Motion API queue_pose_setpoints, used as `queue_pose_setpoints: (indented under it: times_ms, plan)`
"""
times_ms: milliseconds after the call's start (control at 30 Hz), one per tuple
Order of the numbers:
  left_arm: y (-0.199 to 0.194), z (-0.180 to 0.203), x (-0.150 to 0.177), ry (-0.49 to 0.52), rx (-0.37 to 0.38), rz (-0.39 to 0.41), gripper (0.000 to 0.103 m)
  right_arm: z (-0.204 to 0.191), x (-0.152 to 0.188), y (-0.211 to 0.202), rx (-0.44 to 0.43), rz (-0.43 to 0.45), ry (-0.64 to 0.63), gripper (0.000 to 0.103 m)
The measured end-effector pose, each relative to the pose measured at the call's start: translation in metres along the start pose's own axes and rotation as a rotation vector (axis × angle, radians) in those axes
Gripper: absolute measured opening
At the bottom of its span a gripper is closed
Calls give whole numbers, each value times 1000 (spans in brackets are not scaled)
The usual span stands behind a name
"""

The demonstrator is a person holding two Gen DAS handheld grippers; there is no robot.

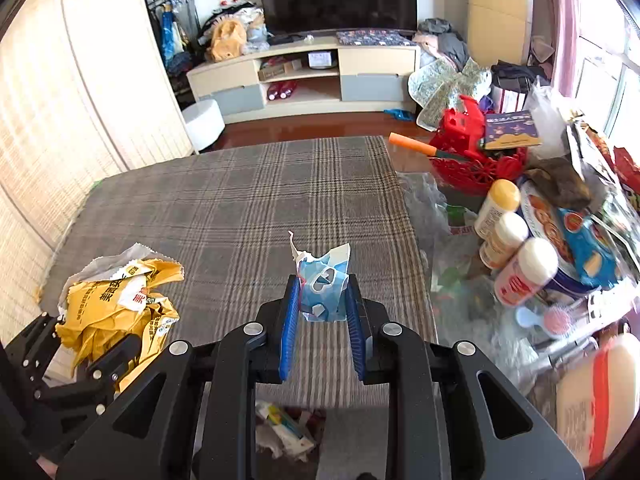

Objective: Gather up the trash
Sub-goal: 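Carry the envelope and wrapper down over the trash bin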

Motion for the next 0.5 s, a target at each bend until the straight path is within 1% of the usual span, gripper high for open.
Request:
queue_pose_setpoints:
  times_ms: [33, 100, 200, 267, 333, 400, 500]
  plan:
    - [-12, -1, 11, -4, -3, 5, 59, -2, 8, -10, -6, 4, -1, 24]
    - [-23, -1, 25, -11, -3, 7, 60, -4, 27, -27, -19, 12, -1, 24]
    - [-33, -2, 56, -38, 18, -2, 60, -10, 55, -39, -36, 8, -10, 24]
    - [-34, -4, 85, -67, 42, -19, 60, -14, 79, -41, -51, -1, -17, 24]
    - [-32, -6, 106, -94, 54, -28, 60, -21, 104, -36, -72, -22, -18, 25]
    - [-27, -8, 129, -122, 65, -32, 60, -26, 141, -22, -89, -63, -22, 25]
    - [-18, -6, 159, -136, 79, -41, 60, -29, 185, 4, -117, -122, -3, 25]
Point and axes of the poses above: each gripper's, at about its wrist camera, not at the fingertips, and y roughly the way its jaws point, z to its right, x to its underside, the point moved 7 cm from there along y, roughly the way its jaws point, and after that the axes turned 1 degree about -x, right-handed, at the moved point
